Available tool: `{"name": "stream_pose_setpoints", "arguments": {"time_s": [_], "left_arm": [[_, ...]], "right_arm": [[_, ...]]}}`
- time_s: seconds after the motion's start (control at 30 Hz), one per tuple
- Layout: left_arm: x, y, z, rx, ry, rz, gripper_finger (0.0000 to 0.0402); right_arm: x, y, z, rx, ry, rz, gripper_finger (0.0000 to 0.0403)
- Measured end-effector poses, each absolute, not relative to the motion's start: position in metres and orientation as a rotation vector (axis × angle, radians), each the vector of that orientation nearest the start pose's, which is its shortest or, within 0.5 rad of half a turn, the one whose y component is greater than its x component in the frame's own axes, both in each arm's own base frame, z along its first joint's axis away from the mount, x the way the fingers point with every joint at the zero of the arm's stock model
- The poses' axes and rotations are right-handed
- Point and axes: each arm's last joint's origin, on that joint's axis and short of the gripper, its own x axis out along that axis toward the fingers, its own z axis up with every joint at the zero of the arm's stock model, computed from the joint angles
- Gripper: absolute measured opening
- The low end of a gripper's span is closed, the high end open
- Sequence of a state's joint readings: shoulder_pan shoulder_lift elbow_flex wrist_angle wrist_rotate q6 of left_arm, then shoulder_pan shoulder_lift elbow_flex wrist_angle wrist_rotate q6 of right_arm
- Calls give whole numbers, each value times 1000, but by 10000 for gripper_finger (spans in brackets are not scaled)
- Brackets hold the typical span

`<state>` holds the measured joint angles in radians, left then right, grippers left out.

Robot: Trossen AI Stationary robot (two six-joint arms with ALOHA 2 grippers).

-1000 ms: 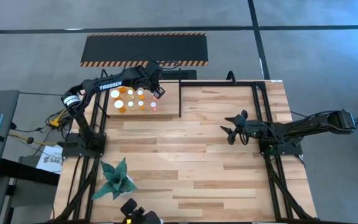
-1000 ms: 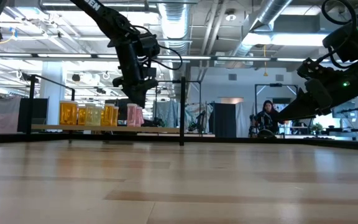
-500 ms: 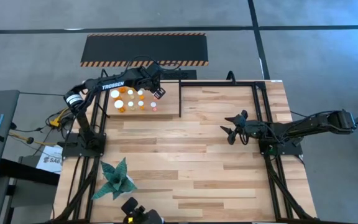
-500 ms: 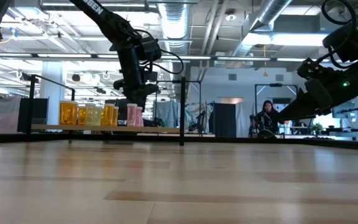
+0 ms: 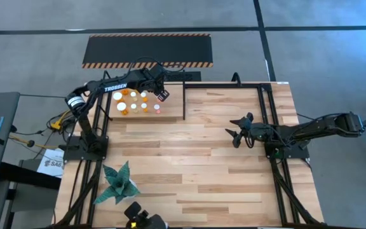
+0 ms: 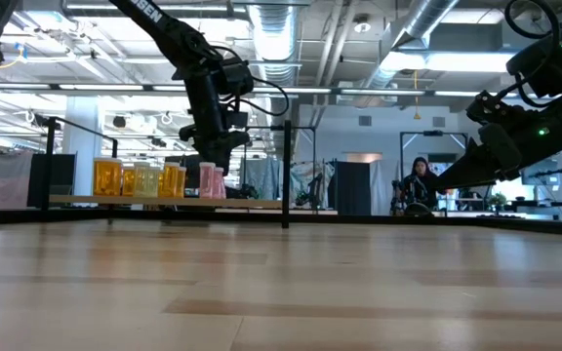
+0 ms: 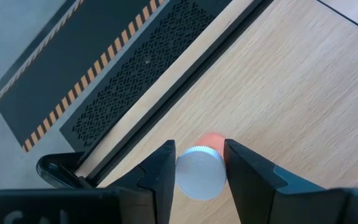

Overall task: Pick and place medicine bottles onto shelf by color
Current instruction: Adjust the pink pill bottle on the shelf, then adjust the orange pill bottle on the shelf

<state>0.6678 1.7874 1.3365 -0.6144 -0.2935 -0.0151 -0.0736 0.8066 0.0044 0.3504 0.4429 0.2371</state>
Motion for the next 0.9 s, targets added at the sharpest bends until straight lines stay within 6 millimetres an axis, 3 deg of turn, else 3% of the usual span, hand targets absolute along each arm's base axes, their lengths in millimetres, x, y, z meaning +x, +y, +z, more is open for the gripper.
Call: {"name": "stream_pose_setpoints", "arguments": {"time_s": [0.33,0.9], "left_arm": [[285,236,225,-223,1073,878,122],[290,238,234,-223,962,876,170]], "right_arm": [[134,-22,119,144,386,-558,270],[134,-22,119,144,386,-557,270]]}}
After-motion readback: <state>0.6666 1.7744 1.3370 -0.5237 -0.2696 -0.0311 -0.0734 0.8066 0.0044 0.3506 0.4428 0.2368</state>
